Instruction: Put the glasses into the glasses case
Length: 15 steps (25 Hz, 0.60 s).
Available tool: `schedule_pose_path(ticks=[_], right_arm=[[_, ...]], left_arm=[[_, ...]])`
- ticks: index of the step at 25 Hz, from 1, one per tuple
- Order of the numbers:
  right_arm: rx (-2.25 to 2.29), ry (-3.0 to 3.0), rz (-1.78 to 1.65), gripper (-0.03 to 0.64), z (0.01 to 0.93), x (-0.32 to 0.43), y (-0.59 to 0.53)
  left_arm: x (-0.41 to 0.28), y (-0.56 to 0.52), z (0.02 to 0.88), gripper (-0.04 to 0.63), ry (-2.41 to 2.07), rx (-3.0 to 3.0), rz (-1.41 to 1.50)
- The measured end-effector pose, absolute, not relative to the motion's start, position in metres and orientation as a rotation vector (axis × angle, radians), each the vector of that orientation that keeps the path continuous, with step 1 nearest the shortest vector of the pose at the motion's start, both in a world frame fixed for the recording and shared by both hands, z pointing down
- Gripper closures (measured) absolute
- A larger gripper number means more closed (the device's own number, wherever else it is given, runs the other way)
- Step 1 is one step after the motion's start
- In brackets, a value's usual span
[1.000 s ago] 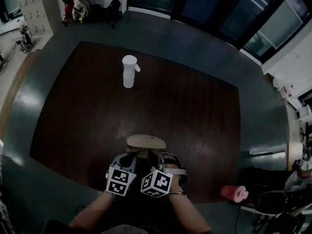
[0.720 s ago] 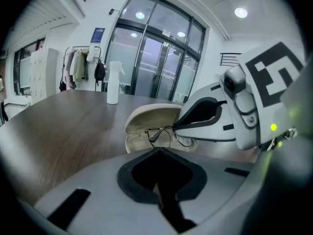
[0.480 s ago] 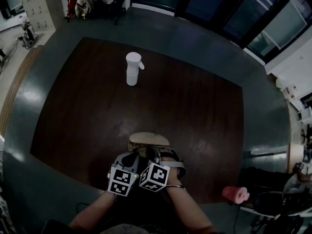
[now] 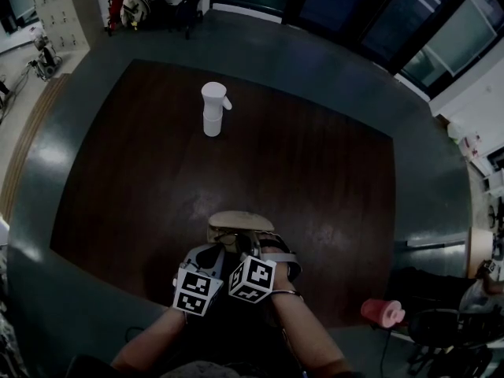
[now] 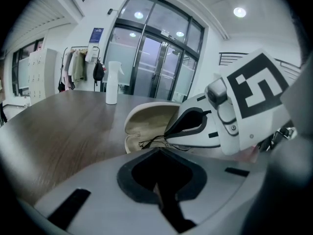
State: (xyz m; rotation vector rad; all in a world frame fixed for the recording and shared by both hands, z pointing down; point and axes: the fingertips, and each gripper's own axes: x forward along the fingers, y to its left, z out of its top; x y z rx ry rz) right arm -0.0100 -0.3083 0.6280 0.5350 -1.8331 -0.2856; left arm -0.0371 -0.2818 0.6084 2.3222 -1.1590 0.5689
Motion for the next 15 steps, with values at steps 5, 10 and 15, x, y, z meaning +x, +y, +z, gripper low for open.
schedule_pose_path(ticks=[5, 10, 15], right_arm=[[0.543, -1.855, -0.282, 0.624, 0.6299, -0.0107, -0.3088], [0.538, -1.88, -0.264, 0.624, 0.6299, -0.0112, -0.3069], [0.548, -1.89, -0.26, 0.561, 0.6265, -0.0118, -0.305]], left_arm=[[-0.0371, -0.282, 0.6096, 0.589, -1.16, 2.322, 0.57], [-0.0367, -0.2823, 0.61, 0.589, -1.161, 2.319, 0.57], [-0.0373, -0.2824, 0.611, 0.589, -1.166, 2.319, 0.565]])
